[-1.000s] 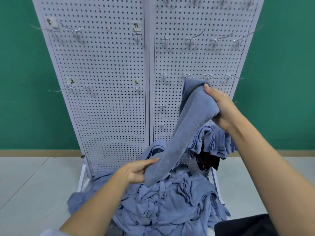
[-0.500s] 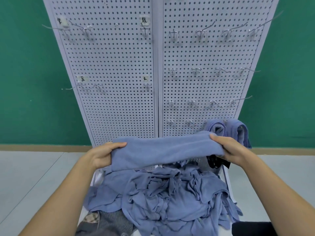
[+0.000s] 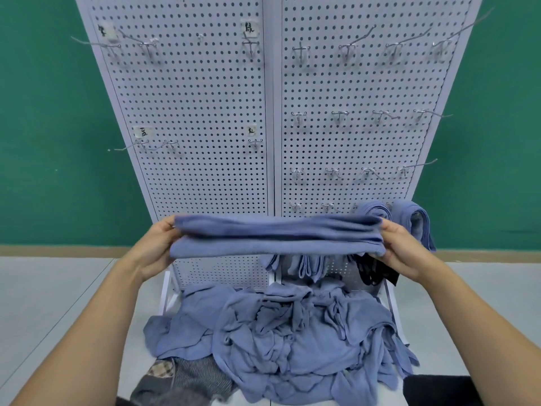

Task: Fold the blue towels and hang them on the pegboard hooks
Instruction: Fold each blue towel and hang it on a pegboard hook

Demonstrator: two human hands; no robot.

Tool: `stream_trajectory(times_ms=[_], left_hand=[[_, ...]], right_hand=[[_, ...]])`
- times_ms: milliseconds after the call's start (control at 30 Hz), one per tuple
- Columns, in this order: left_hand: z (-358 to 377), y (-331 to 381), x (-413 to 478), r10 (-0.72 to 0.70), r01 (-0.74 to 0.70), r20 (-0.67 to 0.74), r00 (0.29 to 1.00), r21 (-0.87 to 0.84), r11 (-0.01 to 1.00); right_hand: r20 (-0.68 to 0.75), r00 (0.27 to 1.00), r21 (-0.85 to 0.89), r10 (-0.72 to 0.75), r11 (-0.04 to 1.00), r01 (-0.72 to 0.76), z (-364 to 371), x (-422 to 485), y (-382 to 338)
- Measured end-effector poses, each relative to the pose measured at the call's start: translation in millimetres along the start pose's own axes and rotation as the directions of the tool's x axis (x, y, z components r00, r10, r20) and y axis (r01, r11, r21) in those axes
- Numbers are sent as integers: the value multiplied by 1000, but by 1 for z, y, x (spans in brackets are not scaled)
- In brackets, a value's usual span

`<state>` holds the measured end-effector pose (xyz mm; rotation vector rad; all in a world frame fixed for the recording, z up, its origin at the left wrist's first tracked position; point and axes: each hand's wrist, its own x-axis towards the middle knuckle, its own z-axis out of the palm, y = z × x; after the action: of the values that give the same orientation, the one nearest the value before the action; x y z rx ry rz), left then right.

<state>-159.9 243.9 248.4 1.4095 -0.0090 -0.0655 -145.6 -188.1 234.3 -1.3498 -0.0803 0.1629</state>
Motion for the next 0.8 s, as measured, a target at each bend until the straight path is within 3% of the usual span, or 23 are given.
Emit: stream_trajectory(times_ms=[233, 467, 633, 800], left_hand=[[7, 9, -6, -36, 42, 74, 997, -87, 995], [26, -10, 3, 10, 2, -58, 998, 204, 979], [39, -28, 6, -71, 95, -87, 994, 316, 944], [61, -51, 11, -170, 201, -112, 979, 402, 893]], right_hand=[[-48, 999, -75, -25, 997, 21, 1, -3, -4], [-154, 986, -365, -55, 931, -5, 10, -4, -8], [-199, 968, -224, -150, 969, 104, 18, -15, -30], [-138, 964, -119, -225, 971, 210, 45, -18, -73]])
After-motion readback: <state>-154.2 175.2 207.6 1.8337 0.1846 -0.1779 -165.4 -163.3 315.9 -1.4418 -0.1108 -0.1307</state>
